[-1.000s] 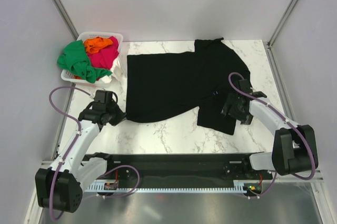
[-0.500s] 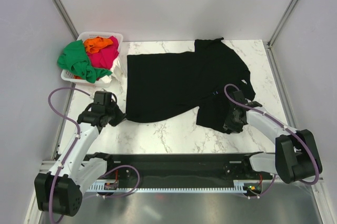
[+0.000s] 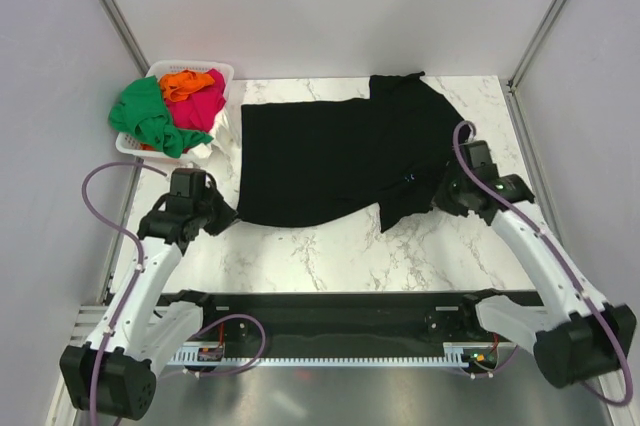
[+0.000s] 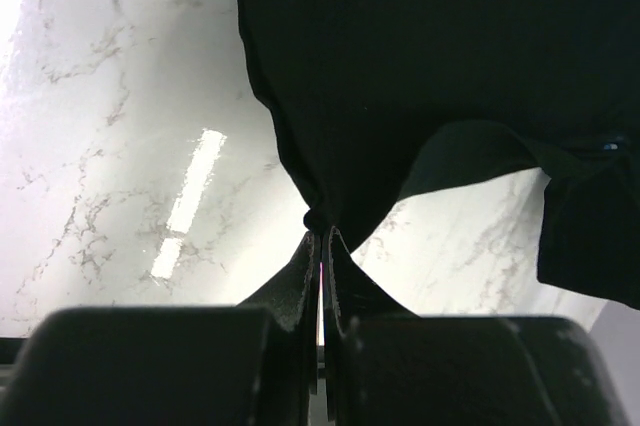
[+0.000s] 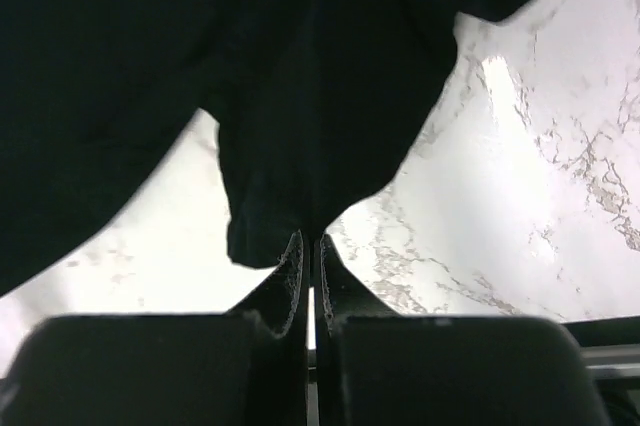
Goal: Fold and stack the t-shirts
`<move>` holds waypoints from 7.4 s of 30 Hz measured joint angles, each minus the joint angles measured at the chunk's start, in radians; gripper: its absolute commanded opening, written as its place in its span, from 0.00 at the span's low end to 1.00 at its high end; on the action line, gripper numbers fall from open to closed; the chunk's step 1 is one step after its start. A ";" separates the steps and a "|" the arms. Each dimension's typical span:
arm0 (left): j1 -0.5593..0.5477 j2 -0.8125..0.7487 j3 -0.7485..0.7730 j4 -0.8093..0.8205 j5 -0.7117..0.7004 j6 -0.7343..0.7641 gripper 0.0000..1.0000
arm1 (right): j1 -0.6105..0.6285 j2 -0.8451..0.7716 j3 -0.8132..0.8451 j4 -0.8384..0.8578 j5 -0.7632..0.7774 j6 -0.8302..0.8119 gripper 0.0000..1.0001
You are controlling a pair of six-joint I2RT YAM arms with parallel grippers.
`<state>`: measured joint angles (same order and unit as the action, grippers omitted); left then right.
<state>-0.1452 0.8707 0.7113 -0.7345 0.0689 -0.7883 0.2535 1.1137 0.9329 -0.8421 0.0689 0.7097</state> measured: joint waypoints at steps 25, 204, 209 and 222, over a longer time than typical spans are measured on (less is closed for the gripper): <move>0.000 -0.263 0.084 -0.275 0.069 0.021 0.02 | 0.000 -0.433 0.123 -0.454 -0.016 0.079 0.00; 0.102 0.444 0.317 0.020 0.038 0.282 0.58 | -0.259 0.903 0.687 0.823 0.020 -0.215 0.00; 0.032 0.708 0.620 0.046 0.002 0.282 0.57 | -0.271 0.660 0.508 0.809 0.076 -0.228 0.00; -0.021 1.417 1.432 -0.076 -0.172 0.308 0.56 | -0.283 0.542 0.214 0.725 -0.043 -0.235 0.00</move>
<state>-0.1658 2.2875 2.1429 -0.8101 -0.1032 -0.4805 -0.0299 1.6554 1.1473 -0.1173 0.0261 0.4747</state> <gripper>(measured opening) 0.558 0.011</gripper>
